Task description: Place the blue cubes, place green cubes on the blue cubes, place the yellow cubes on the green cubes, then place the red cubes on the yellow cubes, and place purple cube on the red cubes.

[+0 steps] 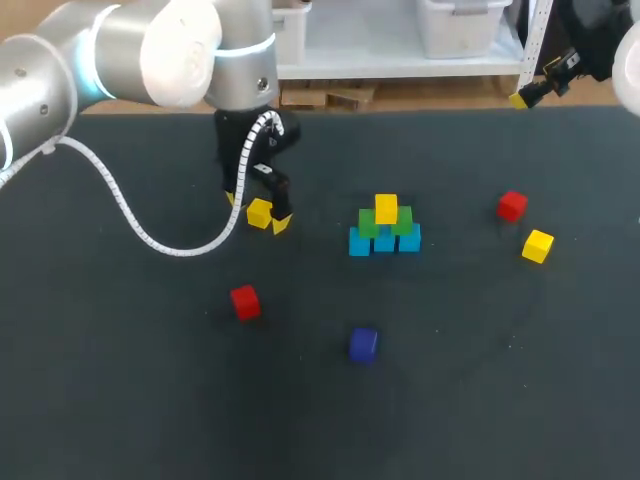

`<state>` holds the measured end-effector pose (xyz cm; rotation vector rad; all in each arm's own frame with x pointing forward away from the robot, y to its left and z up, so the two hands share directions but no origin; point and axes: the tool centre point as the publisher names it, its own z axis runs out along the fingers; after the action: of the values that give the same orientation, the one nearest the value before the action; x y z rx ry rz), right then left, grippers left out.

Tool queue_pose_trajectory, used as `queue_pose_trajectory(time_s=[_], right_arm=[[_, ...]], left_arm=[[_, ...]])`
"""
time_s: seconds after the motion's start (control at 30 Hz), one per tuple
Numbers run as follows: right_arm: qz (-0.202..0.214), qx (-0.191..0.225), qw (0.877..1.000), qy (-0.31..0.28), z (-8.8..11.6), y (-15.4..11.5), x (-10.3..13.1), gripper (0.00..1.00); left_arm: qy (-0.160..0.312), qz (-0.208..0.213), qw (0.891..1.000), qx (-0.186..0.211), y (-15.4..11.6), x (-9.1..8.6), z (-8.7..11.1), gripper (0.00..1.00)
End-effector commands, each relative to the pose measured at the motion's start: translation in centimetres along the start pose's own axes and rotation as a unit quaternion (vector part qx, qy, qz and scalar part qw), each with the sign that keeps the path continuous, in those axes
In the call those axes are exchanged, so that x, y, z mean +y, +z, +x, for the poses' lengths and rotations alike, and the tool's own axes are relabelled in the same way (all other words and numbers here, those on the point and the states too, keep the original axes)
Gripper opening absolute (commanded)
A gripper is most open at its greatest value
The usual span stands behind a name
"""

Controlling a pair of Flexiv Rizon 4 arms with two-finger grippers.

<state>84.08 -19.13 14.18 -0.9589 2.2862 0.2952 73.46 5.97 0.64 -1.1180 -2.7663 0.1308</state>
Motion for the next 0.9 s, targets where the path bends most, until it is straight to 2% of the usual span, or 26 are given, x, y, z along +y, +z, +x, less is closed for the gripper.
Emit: queue_pose_trajectory(time_s=[0.03,0.3,0.4,0.43,0.47,0.5,0.6,0.7,0.73,0.9], right_arm=[[0.000,0.000,1.000,0.000,0.07,-0.14,0.05,1.00],[0.000,0.000,1.000,0.000,0.07,-0.14,0.05,1.00],[0.000,0.000,1.000,0.000,0.07,-0.14,0.05,1.00],[0.000,0.000,1.000,0.000,0.07,-0.14,0.05,1.00],[0.000,0.000,1.000,0.000,0.07,-0.14,0.05,1.00],[0.000,0.000,1.000,0.000,0.07,-0.14,0.05,1.00],[0.000,0.000,1.000,0.000,0.07,-0.14,0.05,1.00],[0.000,0.000,1.000,0.000,0.07,-0.14,0.05,1.00],[0.000,0.000,1.000,0.000,0.07,-0.14,0.05,1.00],[0.000,0.000,1.000,0.000,0.07,-0.14,0.05,1.00]], left_arm=[[-0.001,0.006,1.000,0.021,0.25,0.51,-0.90,1.00],[-0.009,0.007,1.000,0.026,0.42,0.75,-0.91,1.00],[-0.012,0.010,0.999,0.028,0.47,0.76,-0.93,0.80],[-0.013,0.012,0.999,0.028,0.52,0.80,-0.92,0.77],[-0.015,0.013,0.999,0.027,0.54,0.84,-0.87,0.65],[-0.018,0.014,0.999,0.027,0.57,0.86,-0.79,0.49],[-0.021,0.015,0.999,0.026,0.60,0.85,-0.58,0.33],[-0.023,0.019,0.999,0.025,0.67,0.78,-0.42,0.05],[-0.024,0.020,0.999,0.026,0.69,0.72,-0.37,0.00],[-0.020,0.023,0.999,0.029,0.74,0.76,-0.27,0.00]])
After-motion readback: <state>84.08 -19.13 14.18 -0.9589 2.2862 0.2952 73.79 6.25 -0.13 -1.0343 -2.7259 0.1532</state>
